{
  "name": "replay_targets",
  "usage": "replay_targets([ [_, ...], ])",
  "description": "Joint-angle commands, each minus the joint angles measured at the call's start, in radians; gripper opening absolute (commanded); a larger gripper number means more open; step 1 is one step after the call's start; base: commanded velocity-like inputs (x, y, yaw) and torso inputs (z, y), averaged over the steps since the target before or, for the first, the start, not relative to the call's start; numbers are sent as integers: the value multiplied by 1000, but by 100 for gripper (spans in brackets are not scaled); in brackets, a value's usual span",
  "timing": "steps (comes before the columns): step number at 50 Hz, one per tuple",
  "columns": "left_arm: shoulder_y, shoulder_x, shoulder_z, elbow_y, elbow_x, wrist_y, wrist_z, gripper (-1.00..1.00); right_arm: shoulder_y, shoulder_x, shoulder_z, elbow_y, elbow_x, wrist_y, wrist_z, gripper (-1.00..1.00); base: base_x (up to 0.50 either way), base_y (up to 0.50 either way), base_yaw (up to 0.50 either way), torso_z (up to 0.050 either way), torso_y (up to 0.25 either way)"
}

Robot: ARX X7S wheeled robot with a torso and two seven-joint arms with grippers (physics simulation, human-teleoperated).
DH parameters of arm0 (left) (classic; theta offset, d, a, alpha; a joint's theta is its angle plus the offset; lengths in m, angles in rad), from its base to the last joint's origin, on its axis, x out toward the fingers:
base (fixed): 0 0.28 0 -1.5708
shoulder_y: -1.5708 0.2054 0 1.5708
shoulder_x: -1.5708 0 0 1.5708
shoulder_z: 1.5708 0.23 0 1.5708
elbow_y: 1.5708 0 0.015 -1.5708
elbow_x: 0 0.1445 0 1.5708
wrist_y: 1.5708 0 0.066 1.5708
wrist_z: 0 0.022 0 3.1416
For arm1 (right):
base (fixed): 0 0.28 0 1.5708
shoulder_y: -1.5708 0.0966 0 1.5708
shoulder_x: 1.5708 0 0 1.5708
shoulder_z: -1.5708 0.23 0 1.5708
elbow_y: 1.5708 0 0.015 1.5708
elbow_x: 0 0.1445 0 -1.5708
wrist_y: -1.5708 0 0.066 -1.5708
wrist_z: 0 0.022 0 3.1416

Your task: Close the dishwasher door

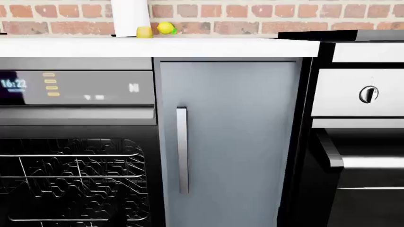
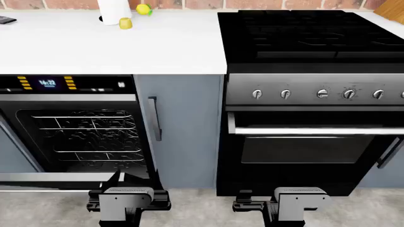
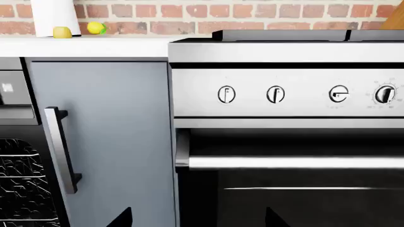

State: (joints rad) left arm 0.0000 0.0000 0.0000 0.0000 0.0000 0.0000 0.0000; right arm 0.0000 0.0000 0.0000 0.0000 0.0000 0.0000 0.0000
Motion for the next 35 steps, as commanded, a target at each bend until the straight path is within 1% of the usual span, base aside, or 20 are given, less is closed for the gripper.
replay_targets([
  [1, 1, -16, 18, 4, -16, -1, -18, 100, -1, 16, -20, 0, 15, -1, 19, 100, 0, 0, 0, 0, 0],
  [5, 5, -32, 31, 20, -42, -13, -28, 100, 3, 29, -38, 9, 39, -4, 31, 100, 0, 0, 0, 0, 0],
  [14, 11, -53, 58, 9, -55, 10, -49, 100, 3, 50, -60, 33, 65, -20, 51, 100, 0, 0, 0, 0, 0],
  [23, 13, -70, 71, -82, -61, 84, -61, 100, -1, 62, -80, 134, 74, -109, 58, 100, 0, 0, 0, 0, 0],
  [28, 9, -75, 72, -168, -76, 157, -57, 100, -1, 67, -89, 194, 73, -158, 65, 100, 0, 0, 0, 0, 0],
  [31, 11, -75, 74, -262, -101, 256, -29, 100, 0, 65, -91, 281, 83, -229, 58, 100, 0, 0, 0, 0, 0],
  [35, -14, -73, 74, -416, -104, 370, -21, 100, 4, 65, -101, 380, 68, -314, 67, 100, 0, 0, 0, 0, 0],
])
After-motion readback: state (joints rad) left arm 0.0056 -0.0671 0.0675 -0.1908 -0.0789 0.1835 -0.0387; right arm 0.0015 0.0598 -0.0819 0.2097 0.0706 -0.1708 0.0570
